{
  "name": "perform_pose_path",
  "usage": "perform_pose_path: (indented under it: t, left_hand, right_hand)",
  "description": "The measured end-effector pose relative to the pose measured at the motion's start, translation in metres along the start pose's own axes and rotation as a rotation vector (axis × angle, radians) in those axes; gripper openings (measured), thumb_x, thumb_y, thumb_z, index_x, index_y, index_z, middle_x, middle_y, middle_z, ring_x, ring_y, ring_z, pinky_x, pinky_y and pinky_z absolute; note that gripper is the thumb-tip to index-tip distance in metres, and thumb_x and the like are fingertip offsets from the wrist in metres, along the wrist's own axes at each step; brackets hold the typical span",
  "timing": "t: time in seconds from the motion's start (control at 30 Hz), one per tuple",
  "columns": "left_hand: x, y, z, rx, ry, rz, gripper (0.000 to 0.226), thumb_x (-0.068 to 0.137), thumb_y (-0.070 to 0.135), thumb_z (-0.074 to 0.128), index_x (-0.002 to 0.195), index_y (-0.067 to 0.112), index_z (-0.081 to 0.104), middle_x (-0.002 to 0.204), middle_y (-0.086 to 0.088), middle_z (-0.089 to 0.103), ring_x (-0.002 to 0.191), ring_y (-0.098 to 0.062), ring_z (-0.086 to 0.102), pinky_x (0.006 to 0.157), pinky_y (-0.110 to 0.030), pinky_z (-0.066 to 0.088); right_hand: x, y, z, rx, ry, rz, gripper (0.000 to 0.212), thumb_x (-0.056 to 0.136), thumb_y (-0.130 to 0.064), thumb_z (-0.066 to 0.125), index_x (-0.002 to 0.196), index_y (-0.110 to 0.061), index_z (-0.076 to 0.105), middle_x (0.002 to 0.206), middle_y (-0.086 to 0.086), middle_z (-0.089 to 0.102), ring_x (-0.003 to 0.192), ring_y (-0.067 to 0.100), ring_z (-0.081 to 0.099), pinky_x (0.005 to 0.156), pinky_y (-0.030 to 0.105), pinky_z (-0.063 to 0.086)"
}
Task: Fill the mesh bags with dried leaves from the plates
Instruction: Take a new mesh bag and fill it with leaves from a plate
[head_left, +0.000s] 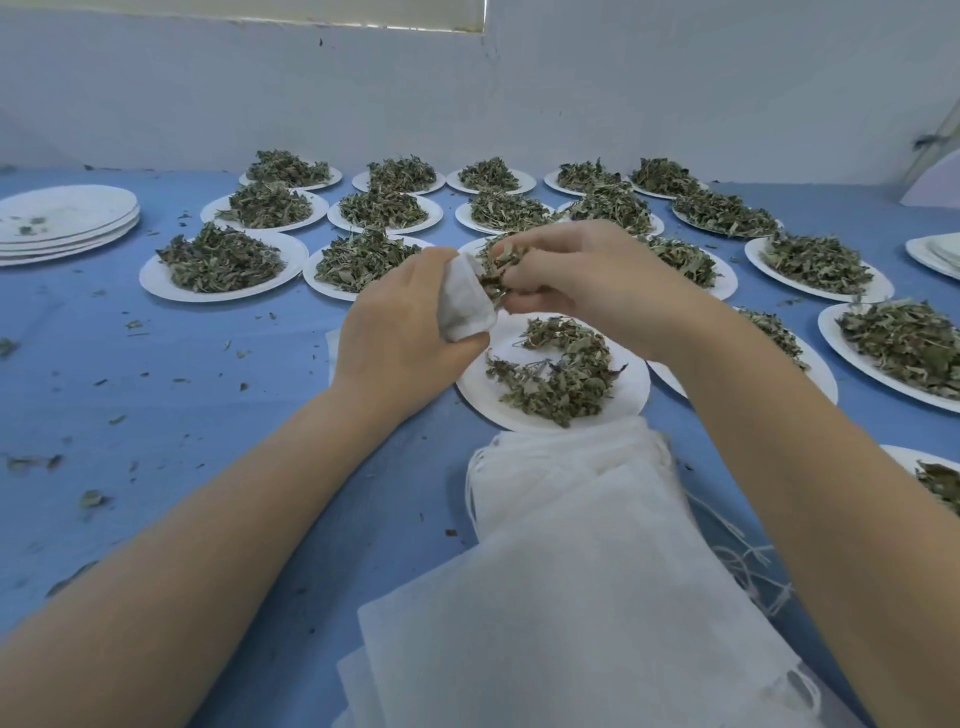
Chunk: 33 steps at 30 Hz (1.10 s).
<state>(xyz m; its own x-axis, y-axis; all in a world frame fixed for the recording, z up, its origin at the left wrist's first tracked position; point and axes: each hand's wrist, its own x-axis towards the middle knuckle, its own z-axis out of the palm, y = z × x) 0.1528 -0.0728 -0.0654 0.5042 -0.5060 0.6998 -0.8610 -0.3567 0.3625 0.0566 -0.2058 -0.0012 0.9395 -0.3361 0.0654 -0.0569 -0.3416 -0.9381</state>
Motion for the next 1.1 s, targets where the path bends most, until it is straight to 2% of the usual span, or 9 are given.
perform_pose_path:
  t: [0.2, 0.33, 0.47, 0.57, 0.67, 0.83, 0.9, 1.03, 1.1]
  left_hand:
    - [-0.001, 0.002, 0.002, 0.021, 0.024, 0.019, 0.049, 0.072, 0.030, 0.075, 0.112, 0.009, 0.057, 0.098, -0.004, 0.063, 0.088, -0.023, 0.056, 0.070, -0.023, 0.033]
    - [-0.001, 0.001, 0.003, -0.026, 0.019, -0.003, 0.052, 0.070, 0.032, 0.076, 0.113, 0.010, 0.056, 0.100, -0.002, 0.063, 0.089, -0.023, 0.057, 0.071, -0.027, 0.039]
    - [-0.001, 0.003, 0.001, -0.069, 0.002, -0.002, 0.052, 0.070, 0.033, 0.077, 0.111, 0.011, 0.055, 0.098, -0.001, 0.062, 0.087, -0.022, 0.057, 0.072, -0.034, 0.045]
    - [-0.001, 0.005, -0.001, -0.089, 0.007, -0.006, 0.050, 0.071, 0.033, 0.077, 0.111, 0.010, 0.056, 0.099, -0.002, 0.063, 0.087, -0.021, 0.057, 0.072, -0.031, 0.044]
    - [-0.001, 0.008, -0.002, -0.101, 0.014, 0.003, 0.049, 0.073, 0.032, 0.076, 0.111, 0.008, 0.058, 0.098, -0.004, 0.064, 0.087, -0.022, 0.058, 0.074, -0.032, 0.045]
    - [-0.003, 0.011, -0.002, -0.070, 0.023, 0.055, 0.048, 0.072, 0.029, 0.078, 0.109, 0.003, 0.059, 0.096, -0.006, 0.065, 0.087, -0.024, 0.060, 0.077, -0.033, 0.046]
    - [-0.004, 0.011, -0.001, -0.045, 0.035, 0.065, 0.047, 0.072, 0.026, 0.078, 0.108, 0.002, 0.060, 0.095, -0.008, 0.066, 0.086, -0.026, 0.061, 0.077, -0.031, 0.044]
    - [-0.002, 0.011, -0.001, -0.085, 0.033, 0.022, 0.043, 0.074, 0.026, 0.076, 0.108, 0.004, 0.060, 0.094, -0.006, 0.065, 0.084, -0.023, 0.060, 0.073, -0.028, 0.043]
    - [-0.001, 0.011, -0.001, -0.097, 0.031, 0.010, 0.041, 0.075, 0.025, 0.075, 0.108, 0.004, 0.060, 0.094, -0.006, 0.065, 0.083, -0.023, 0.059, 0.072, -0.027, 0.043]
  right_hand:
    - [-0.008, -0.005, -0.005, -0.185, -0.100, -0.084, 0.036, 0.087, 0.004, 0.049, 0.112, -0.015, 0.067, 0.100, 0.004, 0.071, 0.084, 0.007, 0.069, 0.076, 0.012, 0.052]
    - [-0.009, -0.006, -0.006, -0.339, -0.162, -0.114, 0.026, 0.093, -0.005, 0.054, 0.113, -0.020, 0.059, 0.106, 0.015, 0.069, 0.089, 0.010, 0.069, 0.089, 0.025, 0.052]
    - [-0.006, -0.002, -0.007, -0.262, -0.068, -0.113, 0.018, 0.090, -0.010, 0.060, 0.107, -0.009, 0.053, 0.087, 0.005, 0.073, 0.077, 0.012, 0.071, 0.072, 0.021, 0.056]
    - [-0.007, -0.002, -0.004, -0.220, 0.007, -0.152, 0.016, 0.083, -0.008, 0.069, 0.098, -0.008, 0.064, 0.079, -0.002, 0.072, 0.067, 0.012, 0.071, 0.063, 0.017, 0.055]
    - [-0.007, -0.002, 0.000, -0.407, 0.090, -0.233, 0.013, 0.076, -0.017, 0.077, 0.088, -0.020, 0.073, 0.069, -0.014, 0.069, 0.059, 0.006, 0.067, 0.062, 0.016, 0.053]
    - [-0.004, -0.003, 0.009, -0.667, 0.111, -0.291, 0.015, 0.077, -0.025, 0.075, 0.092, -0.028, 0.075, 0.071, -0.012, 0.065, 0.058, -0.003, 0.052, 0.065, 0.011, 0.040]
    - [-0.005, -0.004, 0.012, -0.692, 0.092, -0.289, 0.014, 0.081, -0.027, 0.071, 0.094, -0.029, 0.075, 0.068, -0.012, 0.064, 0.056, 0.001, 0.048, 0.061, 0.014, 0.039]
    - [-0.010, -0.010, 0.008, -0.613, -0.055, -0.252, 0.019, 0.090, -0.021, 0.058, 0.097, -0.017, 0.075, 0.080, 0.014, 0.069, 0.059, 0.012, 0.047, 0.059, 0.026, 0.040]
    - [-0.014, -0.014, 0.003, -0.568, -0.142, -0.220, 0.023, 0.090, -0.018, 0.057, 0.104, -0.026, 0.073, 0.090, 0.007, 0.072, 0.080, 0.022, 0.065, 0.079, 0.034, 0.052]
